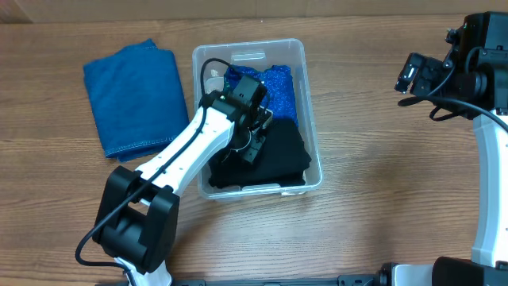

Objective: Pack container
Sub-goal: 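Place the black cloth with the left gripper onto the bin's near half, then grasp the folded blue denim cloth with the left gripper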

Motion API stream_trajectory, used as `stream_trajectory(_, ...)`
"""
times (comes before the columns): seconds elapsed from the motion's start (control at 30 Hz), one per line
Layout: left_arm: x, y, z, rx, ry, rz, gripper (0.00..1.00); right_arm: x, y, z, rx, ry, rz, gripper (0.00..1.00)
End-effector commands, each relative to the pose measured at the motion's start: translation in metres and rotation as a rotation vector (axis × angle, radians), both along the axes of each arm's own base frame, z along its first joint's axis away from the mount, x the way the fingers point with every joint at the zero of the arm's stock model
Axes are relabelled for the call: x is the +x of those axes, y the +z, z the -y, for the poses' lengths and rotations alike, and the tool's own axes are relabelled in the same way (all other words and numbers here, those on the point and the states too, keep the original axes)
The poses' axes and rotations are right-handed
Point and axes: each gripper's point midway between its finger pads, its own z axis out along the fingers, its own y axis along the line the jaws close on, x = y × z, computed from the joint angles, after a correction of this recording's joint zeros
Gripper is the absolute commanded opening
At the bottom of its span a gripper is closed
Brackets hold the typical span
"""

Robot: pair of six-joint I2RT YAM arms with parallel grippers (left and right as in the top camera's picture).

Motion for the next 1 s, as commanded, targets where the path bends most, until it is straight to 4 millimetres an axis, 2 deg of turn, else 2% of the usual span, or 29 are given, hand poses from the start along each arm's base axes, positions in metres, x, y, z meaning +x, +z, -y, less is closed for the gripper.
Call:
stream_trajectory(0.0, 0.012, -0.011, -0.016, 0.063, 0.061, 0.042, 0.04, -0.003, 0.006, 0.001, 0.002, -0.007, 0.015, 1.0)
stream_trajectory(0.07, 0.008, 0.011, -0.01, 0.051, 0.01, 0.019, 0.04, -0.003, 0.006, 0.001, 0.002, -0.007, 0.015, 1.0)
stream_trajectory(0.1, 0.005, 0.033, -0.007, 0.043, 0.002, 0.005, 0.04, -0.002, 0.006, 0.001, 0.002, -0.007, 0.015, 1.0)
stream_trajectory(0.17, 0.003, 0.086, -0.007, 0.026, 0.0, 0.034, 0.04, -0.002, 0.006, 0.001, 0.001, -0.006, 0.017, 1.0)
stream_trajectory(0.2, 0.008, 0.122, -0.011, 0.013, 0.013, 0.103, 0.04, -0.002, 0.006, 0.001, 0.001, -0.006, 0.017, 1.0)
stream_trajectory(0.23, 0.012, 0.143, -0.015, 0.004, 0.031, 0.157, 0.66, -0.002, 0.006, 0.001, -0.001, -0.004, 0.017, 1.0)
stream_trajectory(0.27, 0.019, 0.164, -0.024, -0.001, 0.065, 0.219, 1.0, -0.002, 0.006, 0.001, -0.001, -0.004, 0.017, 1.0)
stream_trajectory(0.33, 0.034, 0.197, -0.062, -0.016, 0.256, 0.32, 1.0, -0.002, 0.006, 0.001, -0.001, -0.003, 0.017, 1.0)
stream_trajectory(0.37, 0.039, 0.206, -0.085, -0.028, 0.339, 0.34, 1.0, -0.002, 0.006, 0.001, -0.001, -0.003, 0.017, 1.0)
stream_trajectory(0.43, 0.054, 0.215, -0.151, -0.053, 0.551, 0.363, 1.0, -0.002, 0.006, 0.001, -0.001, -0.003, 0.017, 1.0)
stream_trajectory(0.47, 0.061, 0.216, -0.177, -0.063, 0.627, 0.372, 1.0, -0.002, 0.006, 0.001, -0.001, -0.003, 0.018, 1.0)
stream_trajectory(0.5, 0.071, 0.215, -0.219, -0.084, 0.736, 0.387, 1.0, -0.002, 0.006, 0.001, -0.001, -0.003, 0.017, 1.0)
stream_trajectory(0.57, 0.085, 0.206, -0.276, -0.113, 0.865, 0.4, 1.0, -0.002, 0.006, 0.001, -0.001, -0.003, 0.016, 1.0)
stream_trajectory(0.63, 0.099, 0.181, -0.324, -0.153, 0.953, 0.376, 1.0, -0.002, 0.006, 0.001, -0.001, -0.003, 0.017, 1.0)
stream_trajectory(0.67, 0.102, 0.169, -0.337, -0.171, 0.979, 0.356, 1.0, -0.002, 0.006, 0.001, -0.001, -0.003, 0.017, 1.0)
stream_trajectory(0.73, 0.114, 0.125, -0.365, -0.224, 0.991, 0.286, 1.0, -0.002, 0.006, 0.001, -0.001, -0.003, 0.016, 1.0)
stream_trajectory(0.8, 0.119, 0.093, -0.381, -0.236, 0.993, 0.239, 1.0, -0.002, 0.006, 0.001, -0.001, -0.003, 0.016, 1.0)
stream_trajectory(0.83, 0.122, 0.067, -0.388, -0.241, 0.987, 0.198, 1.0, -0.002, 0.006, 0.001, -0.001, -0.003, 0.016, 1.0)
stream_trajectory(0.9, 0.124, 0.023, -0.396, -0.248, 1.0, 0.124, 1.0, -0.003, 0.006, 0.001, -0.003, 0.0, 0.012, 1.0)
stream_trajectory(0.97, 0.132, -0.006, -0.391, -0.306, 0.959, 0.094, 1.0, -0.004, 0.005, 0.001, -0.003, 0.0, 0.009, 1.0)
